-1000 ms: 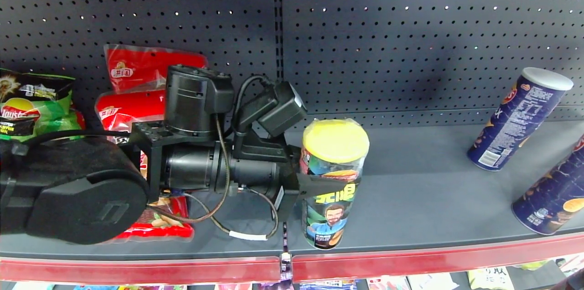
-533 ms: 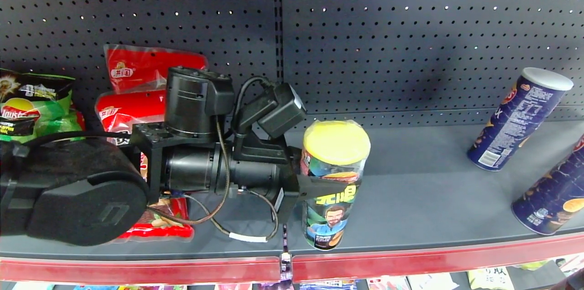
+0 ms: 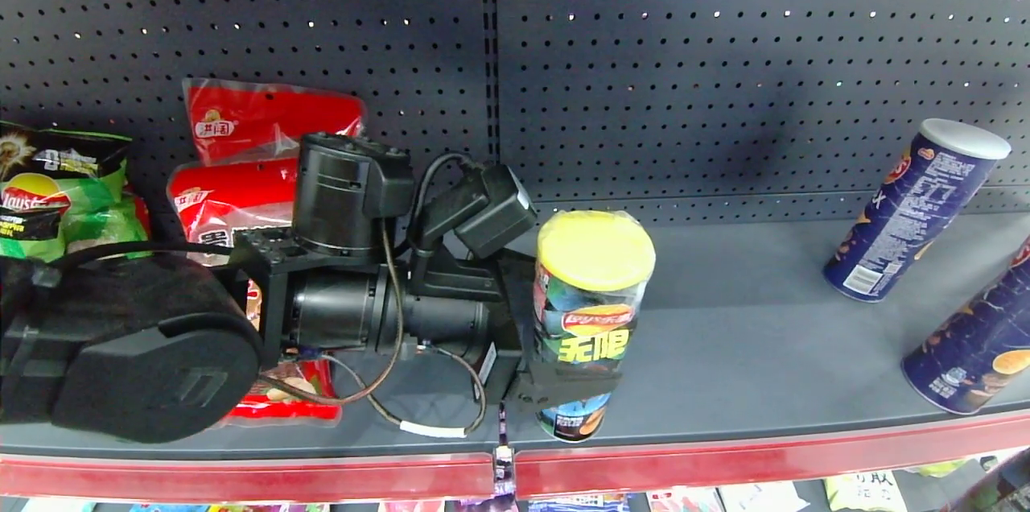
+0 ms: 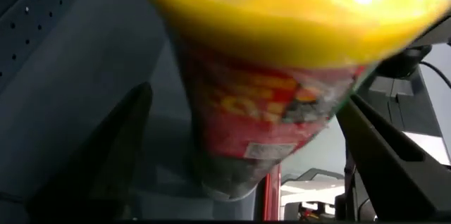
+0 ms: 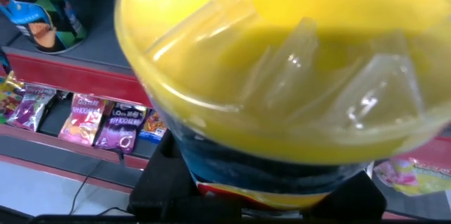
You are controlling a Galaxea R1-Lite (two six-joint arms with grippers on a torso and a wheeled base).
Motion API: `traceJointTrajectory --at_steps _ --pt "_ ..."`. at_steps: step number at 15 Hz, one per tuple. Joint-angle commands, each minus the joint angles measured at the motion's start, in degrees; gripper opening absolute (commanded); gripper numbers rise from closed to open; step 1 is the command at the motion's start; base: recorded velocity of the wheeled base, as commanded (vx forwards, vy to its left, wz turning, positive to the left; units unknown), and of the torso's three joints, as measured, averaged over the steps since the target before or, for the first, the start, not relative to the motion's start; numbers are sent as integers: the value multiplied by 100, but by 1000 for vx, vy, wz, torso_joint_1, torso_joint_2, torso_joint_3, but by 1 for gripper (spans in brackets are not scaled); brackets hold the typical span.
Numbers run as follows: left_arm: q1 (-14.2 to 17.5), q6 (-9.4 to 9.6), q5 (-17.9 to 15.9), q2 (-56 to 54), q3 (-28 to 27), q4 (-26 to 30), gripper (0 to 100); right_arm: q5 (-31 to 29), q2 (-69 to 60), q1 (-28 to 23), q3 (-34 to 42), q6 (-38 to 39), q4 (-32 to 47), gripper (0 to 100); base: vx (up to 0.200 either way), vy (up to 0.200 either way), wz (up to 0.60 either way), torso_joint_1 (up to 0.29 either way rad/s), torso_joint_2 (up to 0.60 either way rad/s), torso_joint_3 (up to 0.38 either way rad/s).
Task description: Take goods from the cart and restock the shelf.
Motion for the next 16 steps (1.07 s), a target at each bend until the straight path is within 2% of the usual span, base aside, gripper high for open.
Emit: traceJointTrajectory --at_steps 1,4,5,6,8,9,10,11,16 --pt "102 -21 175 -363 391 -17 100 458 950 40 -698 -144 -2 0 0 0 0 0 0 0" --pt "375 -21 316 -987 1103 -8 100 651 2347 427 -1726 -302 -20 0 0 0 0 0 0 0" --pt "533 -21 421 -1330 1481 -8 100 651 3165 813 -2192 -284 -204 0 0 0 0 0 0 0" --pt "595 -21 439 -1444 1613 -8 100 651 3472 901 -2306 -276 -389 0 0 0 0 0 0 0" --pt "718 -47 456 -1954 2167 1 100 669 4878 1165 -2737 -276 -1742 0 0 0 0 0 0 0" --pt "718 -153 465 -2112 2334 18 100 660 5318 1314 -2939 -258 -2138 0 0 0 0 0 0 0" --pt "718 -214 474 -2183 2395 18 100 669 5529 1358 -3071 -258 -2243 0 0 0 0 0 0 0" --pt "718 -302 623 -2262 2474 18 100 669 5995 1569 -3467 -267 -2314 0 0 0 0 0 0 0" --pt "709 -302 676 -2262 2465 18 100 660 7085 1982 -4548 -293 -2340 0 0 0 0 0 0 0"
